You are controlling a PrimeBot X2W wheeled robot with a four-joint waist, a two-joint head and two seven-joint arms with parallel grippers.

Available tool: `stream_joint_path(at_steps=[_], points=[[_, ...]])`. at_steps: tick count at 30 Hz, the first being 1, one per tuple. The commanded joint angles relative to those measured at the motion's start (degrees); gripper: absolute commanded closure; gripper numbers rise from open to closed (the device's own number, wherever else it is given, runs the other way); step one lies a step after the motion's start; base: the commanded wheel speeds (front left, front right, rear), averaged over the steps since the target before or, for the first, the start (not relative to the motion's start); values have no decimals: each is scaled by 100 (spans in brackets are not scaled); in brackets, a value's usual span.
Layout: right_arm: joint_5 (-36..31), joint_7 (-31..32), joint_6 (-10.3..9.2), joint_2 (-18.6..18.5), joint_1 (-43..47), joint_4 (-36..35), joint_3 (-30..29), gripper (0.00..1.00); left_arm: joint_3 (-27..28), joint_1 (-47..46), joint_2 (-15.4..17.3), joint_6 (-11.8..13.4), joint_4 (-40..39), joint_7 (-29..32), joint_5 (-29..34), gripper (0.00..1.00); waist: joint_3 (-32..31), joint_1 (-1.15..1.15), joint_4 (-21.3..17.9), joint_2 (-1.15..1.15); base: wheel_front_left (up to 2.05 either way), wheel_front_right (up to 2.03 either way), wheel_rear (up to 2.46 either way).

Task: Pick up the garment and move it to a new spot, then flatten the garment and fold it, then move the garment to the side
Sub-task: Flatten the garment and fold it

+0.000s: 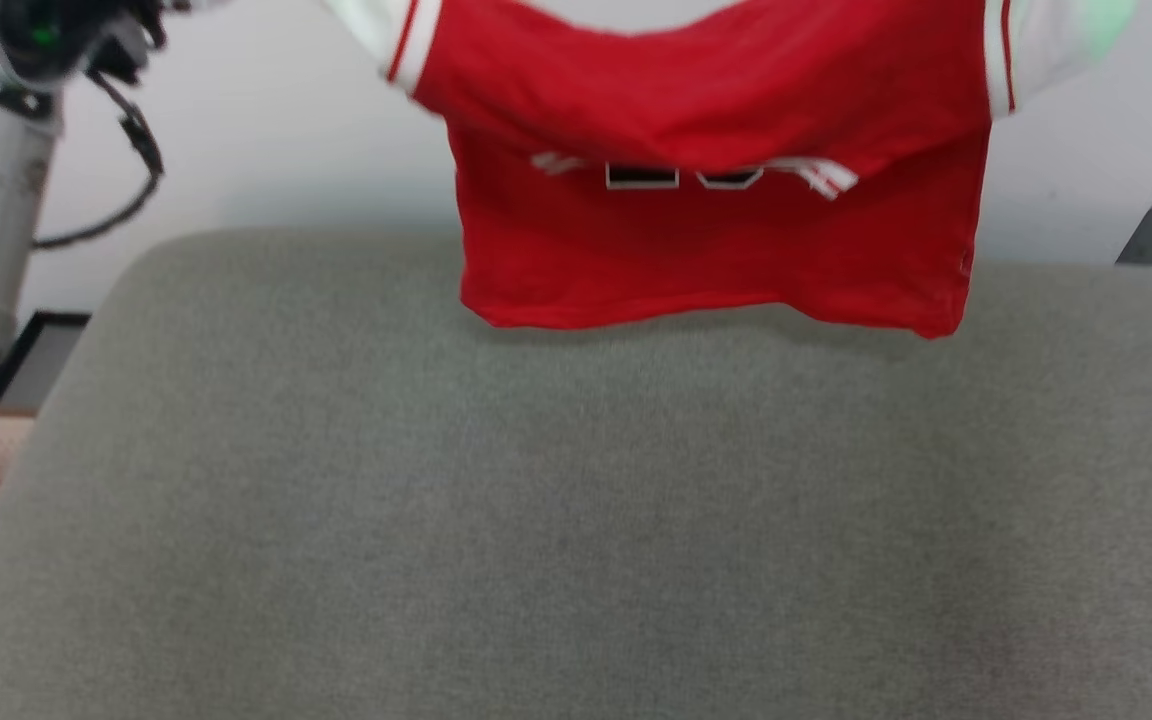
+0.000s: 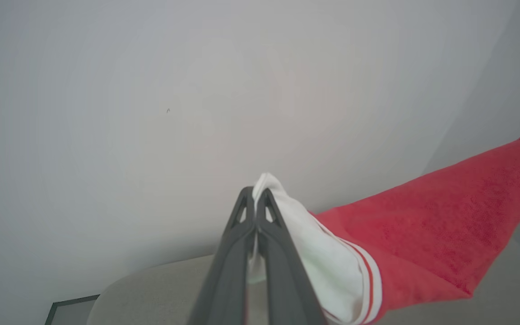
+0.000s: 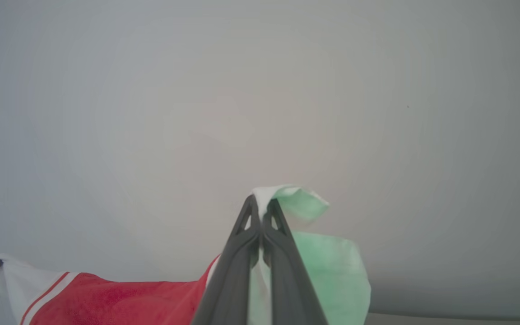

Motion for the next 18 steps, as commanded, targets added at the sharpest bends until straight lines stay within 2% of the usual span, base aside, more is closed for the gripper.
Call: stream_joint_path(at_steps=[1, 5, 10, 11, 18], points=[[-61, -88, -2, -13, -136, 56, 8, 100, 7, -104, 12, -15, 52, -31, 63, 100, 432, 0, 38, 0, 0, 0, 0], [-387, -428, -2, -112, -448, 205, 154, 100, -42, -347, -25, -56, 155, -215, 202, 100, 1124, 0, 66, 0, 0, 0, 0], [-1143, -1835, -2, -266, -987, 475, 559, 100, -12, -851, -274, -78, 479, -1307, 603, 100, 2073, 0, 103, 0, 0, 0, 0], [-1143, -1835, -2, -266, -987, 475, 559, 100, -12, -851, -274, -78, 479, -1307, 603, 100, 2073, 0, 103, 0, 0, 0, 0], [-2024, -4364, -2, -550, -2021, 1034, 984, 100, 206, -1911, -764, -209, 1104, -3256, 957, 100, 3201, 0, 221, 0, 0, 0, 0]])
